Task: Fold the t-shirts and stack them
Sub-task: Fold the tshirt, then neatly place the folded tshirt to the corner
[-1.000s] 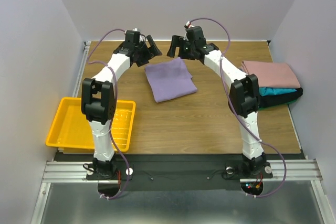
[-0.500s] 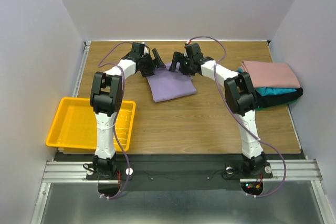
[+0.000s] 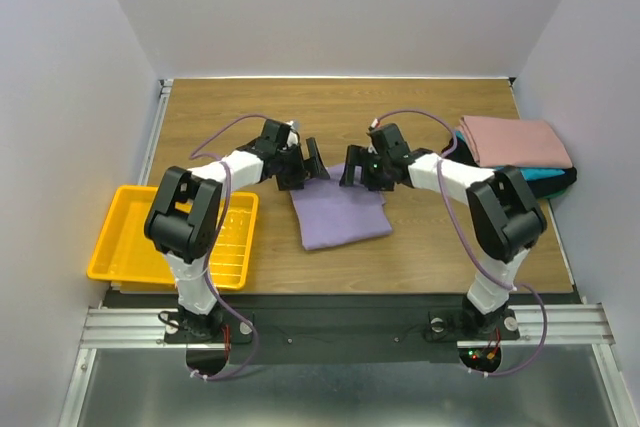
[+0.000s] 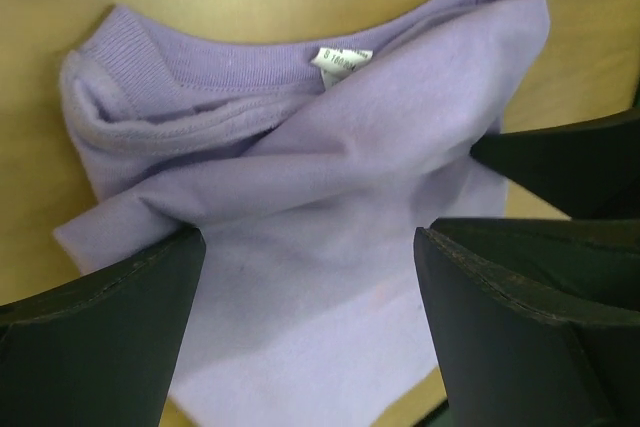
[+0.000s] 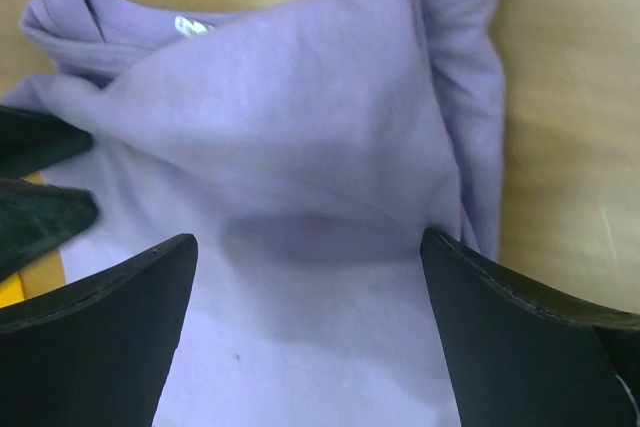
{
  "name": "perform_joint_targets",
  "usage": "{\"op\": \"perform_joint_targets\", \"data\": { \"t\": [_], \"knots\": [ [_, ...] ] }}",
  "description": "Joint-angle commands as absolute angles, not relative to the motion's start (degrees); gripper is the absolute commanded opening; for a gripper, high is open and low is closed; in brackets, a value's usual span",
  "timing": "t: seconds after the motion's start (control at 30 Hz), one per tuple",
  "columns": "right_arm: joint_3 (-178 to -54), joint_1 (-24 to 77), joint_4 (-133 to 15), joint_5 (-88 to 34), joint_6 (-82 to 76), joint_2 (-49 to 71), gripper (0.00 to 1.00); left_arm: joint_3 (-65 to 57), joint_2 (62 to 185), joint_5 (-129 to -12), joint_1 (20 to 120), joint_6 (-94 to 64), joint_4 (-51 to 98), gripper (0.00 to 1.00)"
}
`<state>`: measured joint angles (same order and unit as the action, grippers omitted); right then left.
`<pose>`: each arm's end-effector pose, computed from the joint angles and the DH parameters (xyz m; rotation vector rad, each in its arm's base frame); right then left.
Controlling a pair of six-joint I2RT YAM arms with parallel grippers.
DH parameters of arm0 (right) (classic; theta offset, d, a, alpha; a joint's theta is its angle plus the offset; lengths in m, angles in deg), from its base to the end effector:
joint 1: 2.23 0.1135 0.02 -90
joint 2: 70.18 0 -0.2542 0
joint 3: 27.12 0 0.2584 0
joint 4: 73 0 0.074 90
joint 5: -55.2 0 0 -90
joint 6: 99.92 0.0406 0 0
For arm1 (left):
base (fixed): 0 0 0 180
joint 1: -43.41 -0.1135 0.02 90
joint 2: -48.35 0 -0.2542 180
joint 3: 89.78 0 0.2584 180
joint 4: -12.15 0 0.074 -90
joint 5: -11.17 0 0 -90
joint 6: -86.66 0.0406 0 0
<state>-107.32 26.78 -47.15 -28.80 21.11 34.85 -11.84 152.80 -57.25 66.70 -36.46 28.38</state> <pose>0.3416 0.1943 0.1620 -0.0028 2.5396 0.5691 0.3585 -0.1706 0.1685 -0.0063 2.4388 -0.9107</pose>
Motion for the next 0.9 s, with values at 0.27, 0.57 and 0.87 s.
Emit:
{"op": "perform_joint_targets", "data": {
  "t": [0.27, 0.57, 0.87],
  "knots": [
    [-103.12, 26.51, -40.16, -34.35, 14.79, 20.34, 1.0, -12.36, 128.36, -70.03, 66.26, -36.3, 38.76, 0.98],
    [-105.84, 27.12, -37.87, -36.38, 14.08, 29.74, 1.0, -19.57, 115.6, -78.12, 65.82, -38.49, 43.32, 0.98],
    [-106.46, 34.41, -35.94, -42.18, 16.27, 37.47, 0.81, -23.17, 111.73, -81.47, 64.59, -39.46, 46.41, 0.98]
  ]
}}
